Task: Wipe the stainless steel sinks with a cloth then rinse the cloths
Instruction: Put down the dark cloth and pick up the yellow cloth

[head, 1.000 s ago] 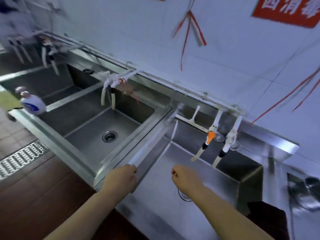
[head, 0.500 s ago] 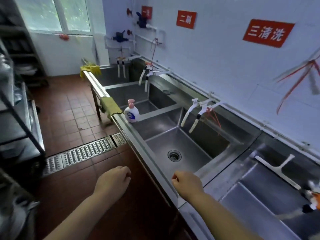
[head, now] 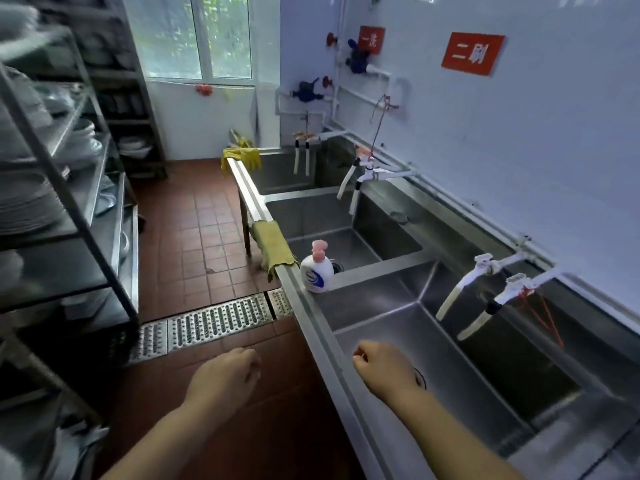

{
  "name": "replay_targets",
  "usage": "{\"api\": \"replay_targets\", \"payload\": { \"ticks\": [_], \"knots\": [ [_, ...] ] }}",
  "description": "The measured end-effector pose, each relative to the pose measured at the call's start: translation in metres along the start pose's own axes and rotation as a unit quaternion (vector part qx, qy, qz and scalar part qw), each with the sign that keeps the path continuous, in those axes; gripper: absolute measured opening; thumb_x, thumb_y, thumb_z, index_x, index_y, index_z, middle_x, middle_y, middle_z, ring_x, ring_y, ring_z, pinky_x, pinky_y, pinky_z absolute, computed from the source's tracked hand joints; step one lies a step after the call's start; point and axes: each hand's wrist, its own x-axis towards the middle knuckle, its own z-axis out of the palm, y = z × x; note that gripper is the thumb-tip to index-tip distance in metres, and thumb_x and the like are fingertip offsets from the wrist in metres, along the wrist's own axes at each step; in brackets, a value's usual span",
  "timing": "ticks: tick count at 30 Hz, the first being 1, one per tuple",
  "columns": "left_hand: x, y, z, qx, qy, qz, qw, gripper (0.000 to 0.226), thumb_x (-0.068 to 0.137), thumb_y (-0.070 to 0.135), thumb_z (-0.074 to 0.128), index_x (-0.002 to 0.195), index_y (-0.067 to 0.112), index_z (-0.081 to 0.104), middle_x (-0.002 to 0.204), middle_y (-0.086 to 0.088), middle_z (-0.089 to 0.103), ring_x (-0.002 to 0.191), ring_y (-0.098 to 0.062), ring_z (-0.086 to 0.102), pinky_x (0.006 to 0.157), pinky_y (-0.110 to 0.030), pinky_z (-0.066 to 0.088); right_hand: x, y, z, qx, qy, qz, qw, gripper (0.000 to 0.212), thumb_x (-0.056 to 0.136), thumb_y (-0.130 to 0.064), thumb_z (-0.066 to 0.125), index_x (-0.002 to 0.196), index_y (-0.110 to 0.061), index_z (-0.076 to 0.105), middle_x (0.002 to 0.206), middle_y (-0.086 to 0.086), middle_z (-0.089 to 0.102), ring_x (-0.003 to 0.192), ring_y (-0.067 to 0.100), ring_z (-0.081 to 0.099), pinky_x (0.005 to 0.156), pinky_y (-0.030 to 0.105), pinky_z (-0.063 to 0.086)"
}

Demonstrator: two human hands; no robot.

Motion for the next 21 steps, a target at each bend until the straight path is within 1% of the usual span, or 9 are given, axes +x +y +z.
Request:
{"api": "replay_targets", "payload": {
  "ticks": [2, 5, 8, 12, 14, 16, 17, 18, 21],
  "knots": [
    [0.029, -0.003, -0.002, 0.001, -0.003, -0.005, 1.000, 0.020, 0.090, 0.040, 0.047, 0.106, 0.034, 0.057, 0.110, 0.014, 0.061, 0.101, -0.010, 0.060, 0.079, -0.027, 0.045, 0.034, -0.003, -0.005, -0.003, -0.010, -0.005, 1.000, 0.023, 0.093, -0.028, 0.042, 0.092, -0.020, 0.063, 0.092, -0.001, 0.066, 0.079, 0.018, 0.059, 0.059, 0.027, 0.037],
    [0.068, -0.008, -0.002, 0.000, -0.008, -0.007, 1.000, 0.020, 0.091, 0.039, 0.047, 0.106, 0.033, 0.058, 0.110, 0.014, 0.061, 0.100, -0.010, 0.060, 0.077, -0.027, 0.044, 0.080, -0.008, -0.015, 0.006, -0.017, -0.006, 1.000, 0.021, 0.093, -0.027, 0.041, 0.086, -0.023, 0.060, 0.085, -0.005, 0.064, 0.074, 0.014, 0.057, 0.055, 0.025, 0.040],
    [0.100, -0.015, 0.001, -0.009, -0.024, -0.010, 1.000, 0.020, 0.091, 0.039, 0.047, 0.106, 0.033, 0.058, 0.110, 0.014, 0.060, 0.099, -0.010, 0.060, 0.075, -0.026, 0.044, 0.114, -0.015, -0.025, 0.047, -0.014, 0.005, 0.999, 0.020, 0.093, -0.026, 0.045, 0.091, -0.023, 0.064, 0.088, -0.005, 0.066, 0.078, 0.011, 0.059, 0.067, 0.029, 0.050],
    [0.155, -0.032, 0.005, -0.019, -0.040, 0.010, 0.999, 0.021, 0.090, 0.037, 0.048, 0.107, 0.032, 0.059, 0.111, 0.013, 0.061, 0.101, -0.011, 0.060, 0.078, -0.028, 0.046, 0.159, -0.027, -0.031, 0.042, 0.006, 0.012, 0.999, 0.023, 0.093, -0.025, 0.044, 0.091, -0.015, 0.065, 0.089, 0.001, 0.066, 0.080, 0.017, 0.060, 0.071, 0.034, 0.053],
    [0.190, -0.042, 0.006, -0.025, -0.046, 0.024, 0.998, 0.021, 0.090, 0.036, 0.048, 0.108, 0.032, 0.059, 0.111, 0.013, 0.061, 0.101, -0.011, 0.060, 0.079, -0.028, 0.047, 0.183, -0.034, -0.032, 0.028, 0.022, 0.032, 0.999, 0.025, 0.093, -0.025, 0.043, 0.090, -0.012, 0.064, 0.089, 0.005, 0.066, 0.079, 0.021, 0.059, 0.065, 0.033, 0.048],
    [0.226, -0.054, 0.010, -0.030, -0.052, 0.042, 0.997, 0.021, 0.089, 0.037, 0.048, 0.108, 0.033, 0.058, 0.111, 0.014, 0.061, 0.099, -0.010, 0.060, 0.076, -0.027, 0.047, 0.208, -0.045, -0.032, 0.017, 0.036, 0.049, 0.998, 0.024, 0.093, -0.025, 0.042, 0.089, -0.014, 0.063, 0.089, 0.005, 0.066, 0.077, 0.021, 0.058, 0.056, 0.028, 0.041],
    [0.242, -0.060, 0.012, -0.034, -0.056, 0.050, 0.997, 0.021, 0.089, 0.037, 0.048, 0.108, 0.034, 0.058, 0.111, 0.015, 0.060, 0.098, -0.009, 0.060, 0.075, -0.027, 0.046, 0.220, -0.051, -0.032, 0.012, 0.042, 0.060, 0.997, 0.024, 0.093, -0.025, 0.042, 0.090, -0.014, 0.063, 0.089, 0.005, 0.066, 0.077, 0.020, 0.058, 0.055, 0.027, 0.039],
    [0.260, -0.068, 0.015, -0.037, -0.061, 0.059, 0.996, 0.022, 0.088, 0.038, 0.048, 0.108, 0.034, 0.057, 0.111, 0.015, 0.060, 0.098, -0.009, 0.060, 0.074, -0.027, 0.046, 0.232, -0.058, -0.032, 0.007, 0.049, 0.074, 0.996, 0.024, 0.094, -0.025, 0.041, 0.091, -0.014, 0.063, 0.090, 0.005, 0.066, 0.078, 0.021, 0.058, 0.057, 0.029, 0.041],
    [0.310, -0.090, 0.023, -0.038, -0.080, 0.084, 0.992, 0.025, 0.087, 0.041, 0.051, 0.110, 0.036, 0.058, 0.109, 0.015, 0.061, 0.098, -0.009, 0.061, 0.073, -0.027, 0.048, 0.267, -0.081, -0.028, -0.004, 0.065, 0.119, 0.991, 0.024, 0.096, -0.027, 0.040, 0.100, -0.014, 0.061, 0.098, 0.005, 0.065, 0.085, 0.022, 0.060, 0.072, 0.036, 0.051]
  ]
}}
